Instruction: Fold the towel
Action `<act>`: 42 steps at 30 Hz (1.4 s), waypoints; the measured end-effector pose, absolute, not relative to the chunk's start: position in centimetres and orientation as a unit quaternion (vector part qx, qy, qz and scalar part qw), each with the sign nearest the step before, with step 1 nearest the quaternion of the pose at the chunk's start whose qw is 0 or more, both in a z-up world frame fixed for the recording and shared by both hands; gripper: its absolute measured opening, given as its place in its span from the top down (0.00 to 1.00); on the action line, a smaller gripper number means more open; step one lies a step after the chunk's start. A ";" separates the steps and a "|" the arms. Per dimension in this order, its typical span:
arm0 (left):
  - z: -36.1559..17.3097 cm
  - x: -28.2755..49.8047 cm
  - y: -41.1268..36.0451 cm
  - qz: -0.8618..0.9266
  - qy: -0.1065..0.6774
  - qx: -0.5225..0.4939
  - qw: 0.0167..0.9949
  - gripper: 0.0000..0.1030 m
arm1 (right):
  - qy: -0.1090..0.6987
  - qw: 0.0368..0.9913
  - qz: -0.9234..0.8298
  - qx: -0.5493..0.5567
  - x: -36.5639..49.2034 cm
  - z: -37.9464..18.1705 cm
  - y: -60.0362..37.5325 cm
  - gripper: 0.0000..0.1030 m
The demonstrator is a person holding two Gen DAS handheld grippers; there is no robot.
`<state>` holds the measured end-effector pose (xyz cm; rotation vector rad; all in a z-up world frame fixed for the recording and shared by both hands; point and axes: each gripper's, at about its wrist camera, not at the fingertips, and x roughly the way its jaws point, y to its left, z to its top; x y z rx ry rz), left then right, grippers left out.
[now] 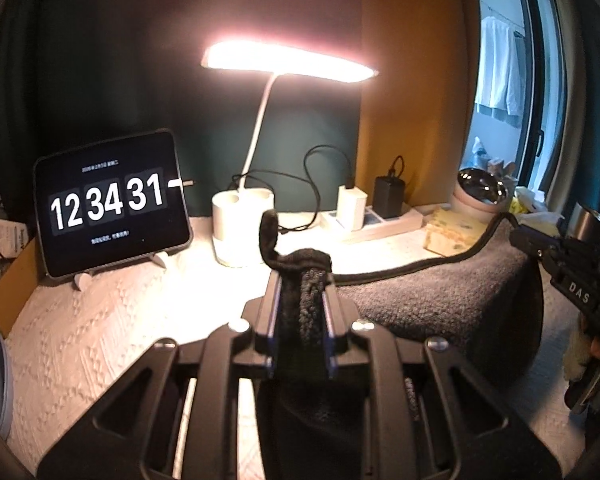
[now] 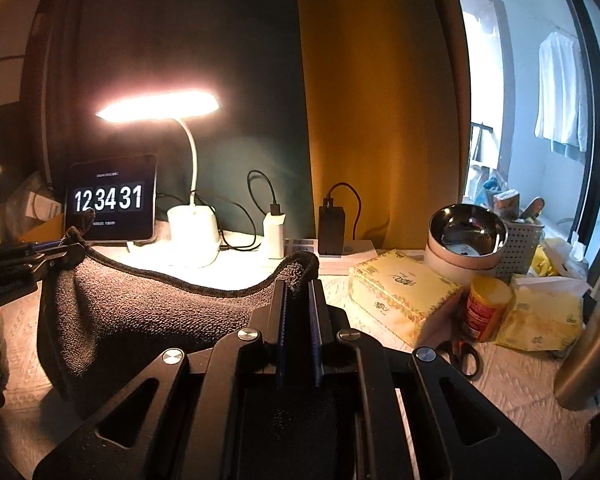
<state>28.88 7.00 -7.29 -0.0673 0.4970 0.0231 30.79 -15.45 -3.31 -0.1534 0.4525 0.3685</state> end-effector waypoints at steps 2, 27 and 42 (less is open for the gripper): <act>-7.8 29.8 7.2 0.014 0.250 -0.034 0.968 0.82 | 0.233 0.953 0.182 -0.067 31.5 -3.6 -15.4 0.89; -14.5 37.9 8.2 0.031 0.360 -0.026 0.932 0.80 | 0.379 0.911 0.129 -0.098 40.0 -10.2 -12.9 0.89; -14.8 38.8 9.2 0.035 0.408 -0.047 0.911 0.39 | 0.400 0.906 0.101 -0.097 41.3 -11.0 -13.1 0.64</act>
